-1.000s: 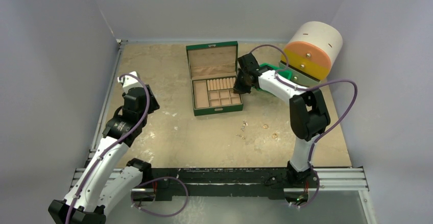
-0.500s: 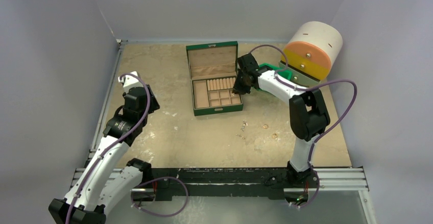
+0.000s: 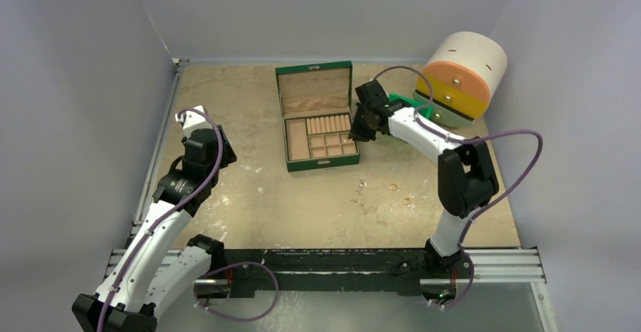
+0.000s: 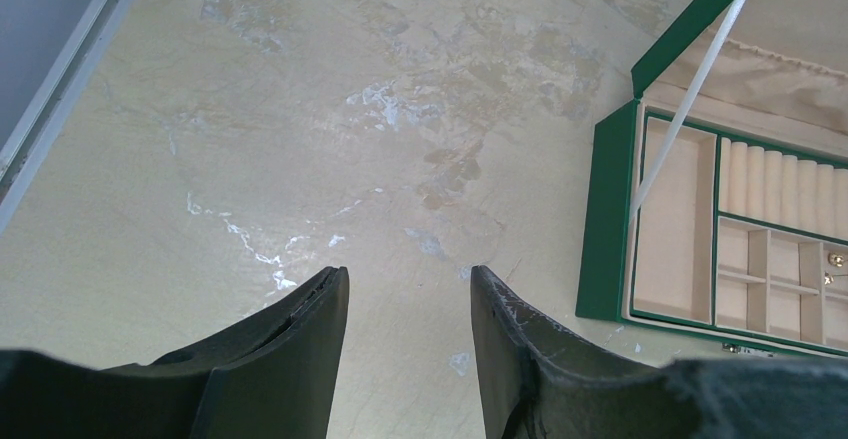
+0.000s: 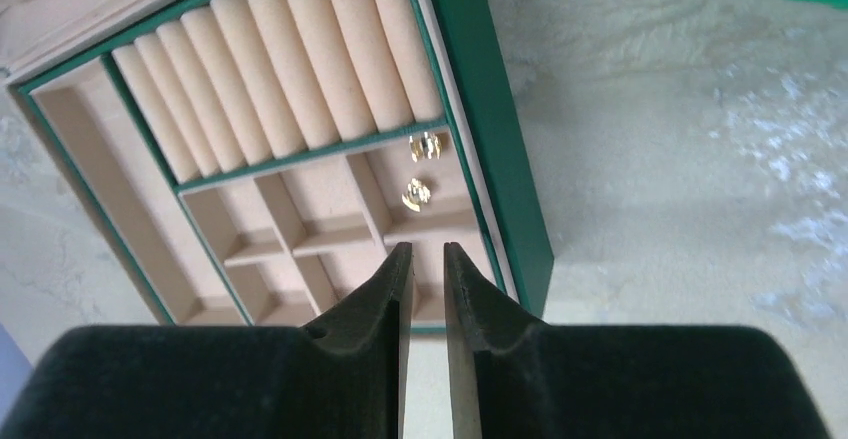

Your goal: Organize the mixed jewelry

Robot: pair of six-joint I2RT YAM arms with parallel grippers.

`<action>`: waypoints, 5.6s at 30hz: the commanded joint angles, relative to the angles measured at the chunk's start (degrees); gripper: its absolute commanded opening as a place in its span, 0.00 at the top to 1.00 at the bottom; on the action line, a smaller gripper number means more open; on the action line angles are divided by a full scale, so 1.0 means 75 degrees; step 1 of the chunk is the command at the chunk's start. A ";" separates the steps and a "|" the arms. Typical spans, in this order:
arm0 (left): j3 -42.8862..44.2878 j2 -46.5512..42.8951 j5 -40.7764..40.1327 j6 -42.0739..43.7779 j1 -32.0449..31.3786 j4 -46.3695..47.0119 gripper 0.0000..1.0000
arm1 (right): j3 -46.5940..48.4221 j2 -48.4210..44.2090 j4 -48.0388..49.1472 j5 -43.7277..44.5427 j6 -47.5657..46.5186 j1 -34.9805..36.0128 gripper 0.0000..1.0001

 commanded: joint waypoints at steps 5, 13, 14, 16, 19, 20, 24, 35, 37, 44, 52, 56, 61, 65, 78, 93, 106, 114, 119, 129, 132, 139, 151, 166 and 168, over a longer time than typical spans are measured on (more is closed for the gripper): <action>0.0165 -0.0008 -0.0055 0.0118 -0.0026 0.0329 0.52 | -0.1075 -0.1804 -0.0281 0.0395 -0.0153 0.0047 0.79; 0.0151 -0.0022 -0.0070 0.0118 -0.0026 0.0329 0.52 | -0.2566 -0.3029 -0.0054 0.0410 -0.0426 0.0041 0.78; 0.0156 -0.0008 -0.0071 0.0118 -0.0026 0.0329 0.53 | -0.2759 -0.3121 0.0007 0.0410 -0.0503 0.0041 0.78; 0.0152 -0.0005 -0.0071 0.0118 -0.0026 0.0329 0.53 | -0.3129 -0.3264 0.0148 0.0404 -0.0559 0.0041 0.78; 0.0164 0.0029 -0.0074 0.0118 -0.0026 0.0329 0.53 | -0.3603 -0.3379 0.0431 0.0318 -0.0605 0.0041 0.78; 0.0159 0.0036 -0.0081 0.0118 -0.0026 0.0329 0.53 | -0.3708 -0.3387 0.0510 0.0276 -0.0632 0.0050 0.77; 0.0157 0.0054 -0.0088 0.0118 -0.0026 0.0323 0.53 | -0.3965 -0.3208 0.0836 0.0150 -0.0668 0.0065 0.76; 0.0163 0.0077 -0.0141 0.0106 -0.0026 0.0295 0.53 | -0.3757 -0.2281 0.1381 -0.0217 -0.0697 0.0242 0.72; 0.0167 0.0077 -0.0147 0.0106 -0.0026 0.0294 0.53 | -0.3699 -0.2129 0.1408 -0.0202 -0.0695 0.0278 0.72; 0.0162 0.0080 -0.0153 0.0106 -0.0026 0.0294 0.53 | -0.3598 -0.1779 0.1402 -0.0061 -0.0663 0.0385 0.71; 0.0168 0.0089 -0.0141 0.0110 -0.0026 0.0294 0.53 | -0.3658 -0.1750 0.1397 0.0016 -0.0607 0.0417 0.86; 0.0169 0.0089 -0.0141 0.0117 -0.0026 0.0294 0.53 | -0.3636 -0.1815 0.1316 0.0075 -0.0605 0.0419 0.92; 0.0163 0.0090 -0.0141 0.0112 -0.0026 0.0291 0.53 | -0.3555 -0.1992 0.1155 0.0178 -0.0569 0.0428 0.92; 0.0175 0.0089 -0.0129 0.0118 -0.0026 0.0293 0.53 | -0.3466 -0.2298 0.0963 0.0259 -0.0560 0.0432 0.92; 0.0169 0.0077 -0.0094 0.0118 -0.0026 0.0294 0.53 | -0.2798 -0.2898 0.0470 0.0361 -0.0590 0.0429 0.92; 0.0167 0.0011 -0.0100 0.0109 -0.0026 0.0285 0.53 | -0.0668 -0.1817 0.0462 -0.0148 -0.0882 0.0491 0.91; 0.0164 -0.0030 -0.0106 0.0118 -0.0026 0.0271 0.53 | 0.0909 0.0023 0.0409 0.0012 -0.1012 0.0720 0.89; 0.0163 -0.0034 -0.0118 0.0106 -0.0026 0.0265 0.53 | 0.1144 0.0589 0.0462 0.0083 -0.0996 0.0721 0.89; 0.0168 -0.0033 -0.0106 0.0112 -0.0026 0.0266 0.53 | 0.1178 0.0751 0.0456 0.0253 -0.0982 0.0724 0.88; 0.0168 -0.0040 -0.0118 0.0106 -0.0026 0.0253 0.53 | 0.1243 0.0746 0.0487 0.0442 -0.0873 0.0721 0.79; 0.0160 -0.0035 -0.0118 0.0115 -0.0026 0.0259 0.53 | 0.1196 0.0647 0.0496 0.0404 -0.0862 0.0721 0.78; 0.0164 0.0000 -0.0118 0.0117 -0.0026 0.0271 0.53 | 0.0638 0.0067 0.0615 0.0382 -0.0798 0.0721 0.77; 0.0169 0.0022 -0.0106 0.0118 -0.0026 0.0271 0.53 | 0.0219 -0.0269 0.0780 0.0232 -0.0726 0.0721 0.80; 0.0168 0.0025 -0.0069 0.0118 -0.0026 0.0283 0.53 | 0.0764 0.0449 0.0716 0.0219 -0.0493 0.0721 0.99; 0.0164 0.0018 -0.0071 0.0118 -0.0026 0.0283 0.53 | 0.0823 0.0492 0.0694 0.0223 -0.0485 0.0721 0.92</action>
